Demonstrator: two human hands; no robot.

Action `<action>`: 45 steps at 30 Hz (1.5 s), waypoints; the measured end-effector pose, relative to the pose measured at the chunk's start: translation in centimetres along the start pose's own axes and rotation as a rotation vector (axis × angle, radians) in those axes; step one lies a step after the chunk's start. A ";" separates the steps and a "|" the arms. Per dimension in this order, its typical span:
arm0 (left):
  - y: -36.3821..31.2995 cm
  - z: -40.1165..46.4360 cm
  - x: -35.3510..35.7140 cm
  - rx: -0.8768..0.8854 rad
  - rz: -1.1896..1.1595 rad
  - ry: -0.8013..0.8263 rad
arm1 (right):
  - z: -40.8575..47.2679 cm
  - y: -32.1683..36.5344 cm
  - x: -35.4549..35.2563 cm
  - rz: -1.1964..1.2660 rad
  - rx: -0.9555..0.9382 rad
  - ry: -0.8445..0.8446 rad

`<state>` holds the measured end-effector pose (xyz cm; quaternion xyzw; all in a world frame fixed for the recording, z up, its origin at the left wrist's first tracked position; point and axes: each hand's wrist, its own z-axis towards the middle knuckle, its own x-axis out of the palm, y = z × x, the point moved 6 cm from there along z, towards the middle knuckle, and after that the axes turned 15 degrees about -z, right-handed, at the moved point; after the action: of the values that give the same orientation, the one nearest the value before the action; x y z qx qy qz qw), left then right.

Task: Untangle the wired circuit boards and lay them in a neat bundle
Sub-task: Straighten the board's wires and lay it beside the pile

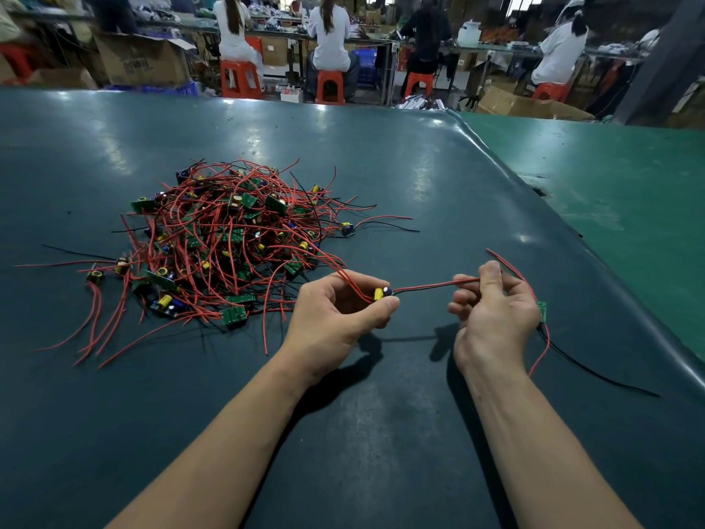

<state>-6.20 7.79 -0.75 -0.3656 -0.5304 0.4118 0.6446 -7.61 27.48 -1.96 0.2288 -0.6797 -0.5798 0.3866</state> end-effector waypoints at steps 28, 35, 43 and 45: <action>-0.7 -0.6 0.4 0.150 0.115 -0.055 | -0.4 -0.1 1.0 -0.001 0.056 0.145; -1.9 -0.8 -0.6 0.276 0.066 -0.130 | -1.5 1.4 0.9 -0.317 -0.363 0.074; -2.0 -0.4 -1.0 0.293 0.033 -0.197 | -1.1 1.0 0.7 -0.309 -0.317 0.053; -1.9 -0.5 -1.0 0.299 0.026 -0.199 | -1.1 1.1 0.6 -0.263 -0.295 0.036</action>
<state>-5.55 6.11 0.56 -0.2301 -0.5197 0.5285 0.6306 -6.96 26.63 -0.75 0.2668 -0.5444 -0.7145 0.3491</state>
